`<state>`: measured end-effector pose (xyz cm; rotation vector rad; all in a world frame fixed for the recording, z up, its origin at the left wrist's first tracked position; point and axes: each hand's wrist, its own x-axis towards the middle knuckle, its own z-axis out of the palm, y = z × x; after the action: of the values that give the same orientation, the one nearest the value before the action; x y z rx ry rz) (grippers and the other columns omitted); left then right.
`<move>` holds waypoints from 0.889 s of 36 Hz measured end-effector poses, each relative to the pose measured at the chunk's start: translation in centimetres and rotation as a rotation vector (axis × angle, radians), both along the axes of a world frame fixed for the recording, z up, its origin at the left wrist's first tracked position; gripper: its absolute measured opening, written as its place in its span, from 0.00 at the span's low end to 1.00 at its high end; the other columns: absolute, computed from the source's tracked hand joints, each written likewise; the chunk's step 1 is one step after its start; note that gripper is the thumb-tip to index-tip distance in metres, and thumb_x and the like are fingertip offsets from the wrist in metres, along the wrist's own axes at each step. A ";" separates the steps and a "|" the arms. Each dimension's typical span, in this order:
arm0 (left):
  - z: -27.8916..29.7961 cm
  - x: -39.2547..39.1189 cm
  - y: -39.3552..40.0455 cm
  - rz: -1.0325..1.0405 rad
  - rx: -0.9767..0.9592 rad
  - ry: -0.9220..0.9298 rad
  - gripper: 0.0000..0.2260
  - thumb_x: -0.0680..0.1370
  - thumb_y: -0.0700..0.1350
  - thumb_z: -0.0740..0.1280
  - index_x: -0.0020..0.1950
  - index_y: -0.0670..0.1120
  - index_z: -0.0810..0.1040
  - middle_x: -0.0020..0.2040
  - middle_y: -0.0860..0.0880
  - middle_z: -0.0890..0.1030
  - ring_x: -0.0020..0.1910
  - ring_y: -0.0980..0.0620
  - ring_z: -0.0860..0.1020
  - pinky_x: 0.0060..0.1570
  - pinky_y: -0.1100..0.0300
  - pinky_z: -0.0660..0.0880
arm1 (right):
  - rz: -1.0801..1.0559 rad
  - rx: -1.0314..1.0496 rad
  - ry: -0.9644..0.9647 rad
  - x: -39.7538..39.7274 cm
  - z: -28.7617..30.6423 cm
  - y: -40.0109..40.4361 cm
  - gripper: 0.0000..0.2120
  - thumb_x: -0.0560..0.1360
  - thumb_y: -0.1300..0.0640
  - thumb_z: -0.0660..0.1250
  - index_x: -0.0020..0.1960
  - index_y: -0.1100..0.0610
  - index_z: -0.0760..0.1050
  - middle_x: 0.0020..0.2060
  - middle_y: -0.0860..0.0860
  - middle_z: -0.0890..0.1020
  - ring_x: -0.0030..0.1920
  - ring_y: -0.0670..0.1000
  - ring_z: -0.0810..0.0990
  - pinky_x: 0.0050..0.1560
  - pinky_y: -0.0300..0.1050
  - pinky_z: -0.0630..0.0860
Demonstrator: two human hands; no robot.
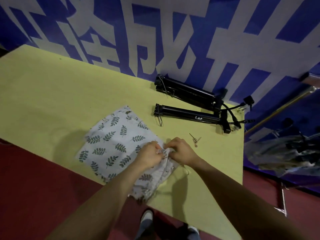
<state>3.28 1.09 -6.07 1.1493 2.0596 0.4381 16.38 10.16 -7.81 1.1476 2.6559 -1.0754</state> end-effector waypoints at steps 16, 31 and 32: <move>5.2 -0.9 1.0 -0.453 0.224 0.445 0.21 0.77 0.35 0.60 0.67 0.45 0.58 0.58 0.42 0.72 0.47 0.44 0.77 0.41 0.54 0.76 | -0.246 0.204 0.149 -1.9 4.3 1.3 0.07 0.79 0.56 0.59 0.52 0.56 0.76 0.48 0.53 0.81 0.48 0.55 0.78 0.44 0.50 0.75; 10.1 -1.3 3.6 -0.479 0.159 0.610 0.33 0.73 0.29 0.60 0.75 0.46 0.55 0.72 0.44 0.59 0.45 0.42 0.77 0.34 0.53 0.68 | -0.323 0.248 0.413 -1.3 6.8 4.5 0.08 0.78 0.63 0.63 0.54 0.61 0.78 0.46 0.51 0.78 0.45 0.49 0.76 0.47 0.39 0.69; 10.4 -1.2 3.9 -0.457 0.179 0.612 0.32 0.73 0.30 0.60 0.75 0.46 0.54 0.74 0.44 0.56 0.44 0.42 0.77 0.33 0.53 0.68 | -0.329 0.245 0.437 -1.3 7.0 4.8 0.08 0.77 0.63 0.64 0.54 0.60 0.79 0.45 0.51 0.78 0.45 0.48 0.76 0.47 0.39 0.70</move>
<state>2.05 5.01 4.36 1.9946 2.1735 0.0388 15.05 14.93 -0.79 1.6061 3.0749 -1.1904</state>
